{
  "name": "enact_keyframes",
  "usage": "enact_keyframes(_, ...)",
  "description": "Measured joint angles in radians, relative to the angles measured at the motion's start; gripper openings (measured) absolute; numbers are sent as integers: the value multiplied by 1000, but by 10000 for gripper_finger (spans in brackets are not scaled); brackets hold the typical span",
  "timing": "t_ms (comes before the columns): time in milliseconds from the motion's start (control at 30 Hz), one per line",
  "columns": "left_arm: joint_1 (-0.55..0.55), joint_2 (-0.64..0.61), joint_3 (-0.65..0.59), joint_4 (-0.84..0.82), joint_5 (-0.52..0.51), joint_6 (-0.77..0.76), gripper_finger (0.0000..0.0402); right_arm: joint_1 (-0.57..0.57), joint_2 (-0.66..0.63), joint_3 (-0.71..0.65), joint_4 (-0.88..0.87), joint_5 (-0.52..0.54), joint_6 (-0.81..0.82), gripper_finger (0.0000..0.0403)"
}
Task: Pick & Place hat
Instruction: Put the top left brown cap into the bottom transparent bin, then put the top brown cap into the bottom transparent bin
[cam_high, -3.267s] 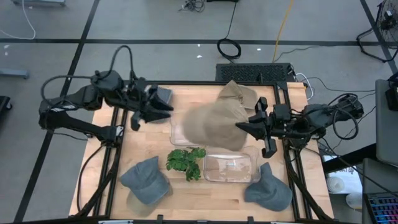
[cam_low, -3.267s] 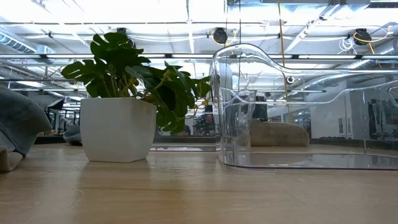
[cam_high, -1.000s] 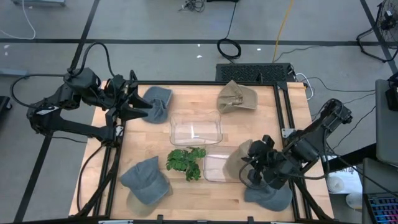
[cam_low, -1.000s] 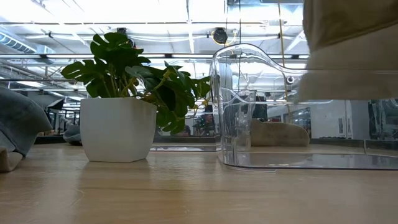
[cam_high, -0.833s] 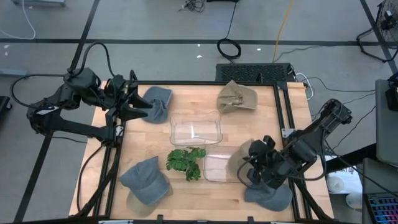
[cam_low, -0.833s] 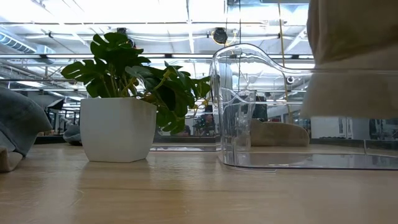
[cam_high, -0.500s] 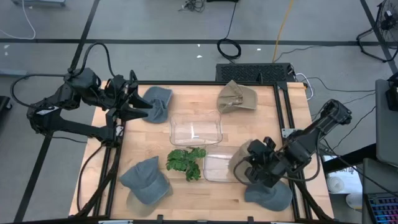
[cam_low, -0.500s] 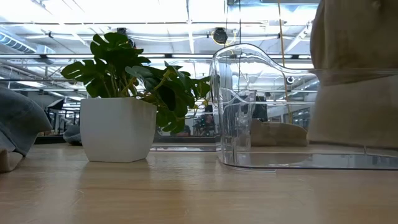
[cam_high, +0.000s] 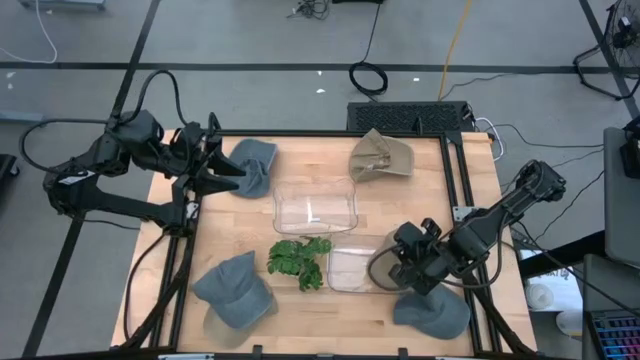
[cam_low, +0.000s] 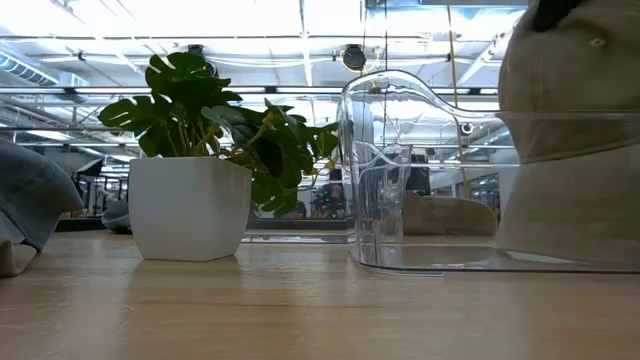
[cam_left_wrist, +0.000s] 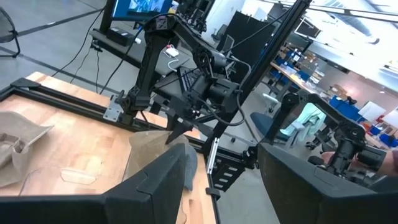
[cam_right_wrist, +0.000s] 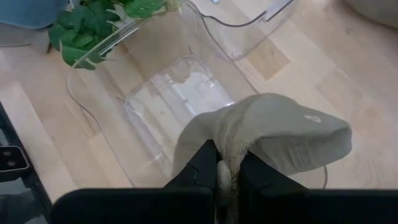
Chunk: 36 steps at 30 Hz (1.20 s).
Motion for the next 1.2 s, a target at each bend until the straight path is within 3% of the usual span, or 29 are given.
enact_keyframes(133,0,0,0,0,0,-2,212,2,-8,0,0,-23,0,50)
enact_keyframes(433,0,0,0,0,0,-2,212,2,-57,0,-6,-23,6,213)
enact_keyframes(633,0,0,0,0,0,-9,212,2,-89,0,-5,-23,-9,284)
enact_keyframes(900,0,0,0,0,0,-17,212,2,-96,0,-5,-25,-10,323)
enact_keyframes(1200,0,0,0,0,0,-17,212,-9,-109,0,-2,-22,-47,324)
